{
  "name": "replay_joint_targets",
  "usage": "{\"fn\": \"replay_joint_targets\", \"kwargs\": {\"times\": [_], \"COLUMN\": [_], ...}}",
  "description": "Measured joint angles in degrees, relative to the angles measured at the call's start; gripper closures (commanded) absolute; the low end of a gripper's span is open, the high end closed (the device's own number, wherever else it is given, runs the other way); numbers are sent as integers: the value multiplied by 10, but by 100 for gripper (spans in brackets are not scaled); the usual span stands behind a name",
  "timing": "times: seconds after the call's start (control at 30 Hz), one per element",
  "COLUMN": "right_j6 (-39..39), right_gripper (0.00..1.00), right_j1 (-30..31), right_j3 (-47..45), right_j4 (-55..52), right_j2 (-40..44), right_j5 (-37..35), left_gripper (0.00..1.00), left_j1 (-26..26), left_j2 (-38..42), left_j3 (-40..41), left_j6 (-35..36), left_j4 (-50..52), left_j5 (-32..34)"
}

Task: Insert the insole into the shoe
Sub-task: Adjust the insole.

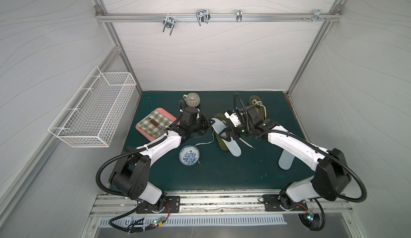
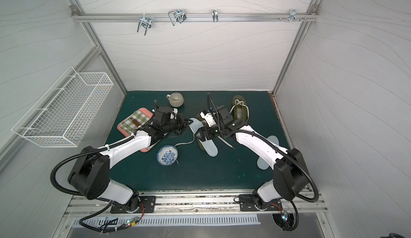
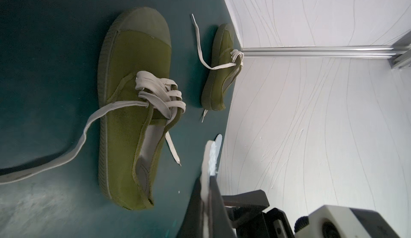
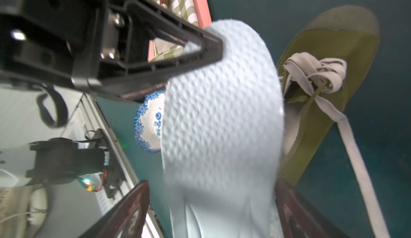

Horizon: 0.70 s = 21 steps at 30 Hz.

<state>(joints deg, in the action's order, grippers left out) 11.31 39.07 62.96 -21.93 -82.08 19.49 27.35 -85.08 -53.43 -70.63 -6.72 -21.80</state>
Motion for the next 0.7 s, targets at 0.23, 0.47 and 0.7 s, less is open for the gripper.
{"fn": "replay_joint_targets", "kwargs": {"times": [0.23, 0.47, 0.7], "right_j6": [-31, -52, -58], "right_gripper": [2, 1, 1], "right_j1": [14, 26, 31], "right_j3": [-62, -79, -97], "right_j4": [44, 78, 112], "right_j2": [57, 59, 55], "right_j5": [-33, -45, -70], "left_gripper": [100, 100, 100], "left_j1": [-3, -5, -7], "left_j2": [21, 21, 21], "left_j3": [33, 47, 53], "left_j6": [-32, -62, -79], "left_j4": [-4, -10, -34], "left_j5": [18, 21, 21]}}
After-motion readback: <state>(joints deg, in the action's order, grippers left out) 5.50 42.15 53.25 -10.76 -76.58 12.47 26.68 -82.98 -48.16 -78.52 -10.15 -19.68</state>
